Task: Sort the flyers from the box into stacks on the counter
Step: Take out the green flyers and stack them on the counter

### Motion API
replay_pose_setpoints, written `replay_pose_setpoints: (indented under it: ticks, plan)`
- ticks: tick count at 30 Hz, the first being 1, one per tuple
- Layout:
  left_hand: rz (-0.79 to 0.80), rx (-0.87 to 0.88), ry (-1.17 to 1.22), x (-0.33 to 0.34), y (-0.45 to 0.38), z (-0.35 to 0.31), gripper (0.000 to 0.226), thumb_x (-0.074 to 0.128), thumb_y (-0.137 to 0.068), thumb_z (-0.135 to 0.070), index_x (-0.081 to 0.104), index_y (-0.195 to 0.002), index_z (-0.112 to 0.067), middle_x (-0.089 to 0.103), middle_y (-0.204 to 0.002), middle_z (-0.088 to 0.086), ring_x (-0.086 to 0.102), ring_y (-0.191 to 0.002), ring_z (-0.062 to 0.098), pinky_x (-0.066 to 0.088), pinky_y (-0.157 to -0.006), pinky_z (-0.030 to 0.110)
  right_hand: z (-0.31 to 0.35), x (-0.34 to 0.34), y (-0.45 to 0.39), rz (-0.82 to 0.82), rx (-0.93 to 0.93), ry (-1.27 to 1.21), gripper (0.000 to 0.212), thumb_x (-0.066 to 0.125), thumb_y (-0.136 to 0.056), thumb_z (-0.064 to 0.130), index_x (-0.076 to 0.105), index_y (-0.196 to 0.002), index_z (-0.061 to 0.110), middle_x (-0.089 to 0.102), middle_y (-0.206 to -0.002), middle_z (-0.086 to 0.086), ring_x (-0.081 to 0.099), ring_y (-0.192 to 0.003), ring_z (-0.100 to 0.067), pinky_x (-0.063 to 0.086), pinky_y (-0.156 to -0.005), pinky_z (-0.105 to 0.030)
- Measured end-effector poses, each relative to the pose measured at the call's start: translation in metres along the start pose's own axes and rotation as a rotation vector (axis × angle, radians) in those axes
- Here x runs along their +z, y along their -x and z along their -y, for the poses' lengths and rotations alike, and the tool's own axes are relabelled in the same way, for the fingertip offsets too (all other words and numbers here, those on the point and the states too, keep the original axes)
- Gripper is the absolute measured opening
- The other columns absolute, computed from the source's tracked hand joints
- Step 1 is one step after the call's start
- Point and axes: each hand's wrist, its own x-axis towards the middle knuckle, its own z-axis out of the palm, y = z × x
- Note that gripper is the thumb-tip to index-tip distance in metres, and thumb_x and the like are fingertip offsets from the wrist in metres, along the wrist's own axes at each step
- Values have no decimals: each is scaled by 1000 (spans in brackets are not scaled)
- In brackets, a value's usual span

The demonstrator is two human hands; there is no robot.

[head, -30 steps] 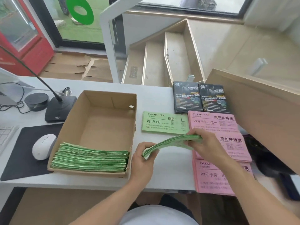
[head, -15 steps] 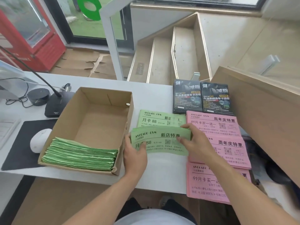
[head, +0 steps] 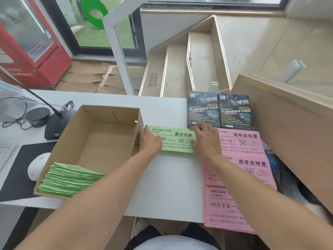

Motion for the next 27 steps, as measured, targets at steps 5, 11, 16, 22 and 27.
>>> replay_pose_setpoints:
  ticks: [5, 11, 16, 22, 27]
  plan:
    - [45, -4, 46, 1, 9, 3, 52, 57, -92, -15, 42, -142, -13, 45, -144, 5, 46, -130, 28, 44, -98, 35, 4, 4, 25, 147, -153, 18, 41, 67, -88, 51, 64, -124, 33, 60, -125, 7, 52, -121, -20, 22, -115, -38]
    - [67, -17, 91, -2, 8, -1, 66, 61, -91, -22, 35, -152, -22, 47, -147, 1, 50, -127, 26, 50, -99, 43, 2, 4, 25, 177, -62, 59, 37, 64, -89, 32, 58, -126, 34, 56, -128, 7, 50, -120, -19, 22, -112, -34]
    - [109, 55, 106, -7, 24, -5, 82, 64, -92, -25, 17, -160, -20, 23, -164, -3, 22, -151, 17, 27, -120, 40, 7, -5, 25, 236, -47, 78, 42, 64, -92, 37, 55, -132, 33, 54, -133, 6, 48, -125, -20, 19, -117, -36]
    - [-81, 448, 464, -73, 81, -2, 46, 62, -96, -13, 54, -137, -32, 54, -140, -18, 45, -133, -3, 35, -112, 19, 62, -42, 13, -129, -83, -305, 22, 73, -90, 24, 71, -112, 24, 68, -112, 3, 60, -110, -25, 35, -101, -36]
    - [-358, 403, 333, -148, 70, 65, 38, 55, -96, -5, 62, -126, -27, 62, -127, -17, 52, -123, -3, 41, -109, 24, 170, -58, 18, -48, -376, -587, 13, 70, -92, 19, 72, -104, 24, 69, -102, 9, 58, -99, -17, 47, -88, -35]
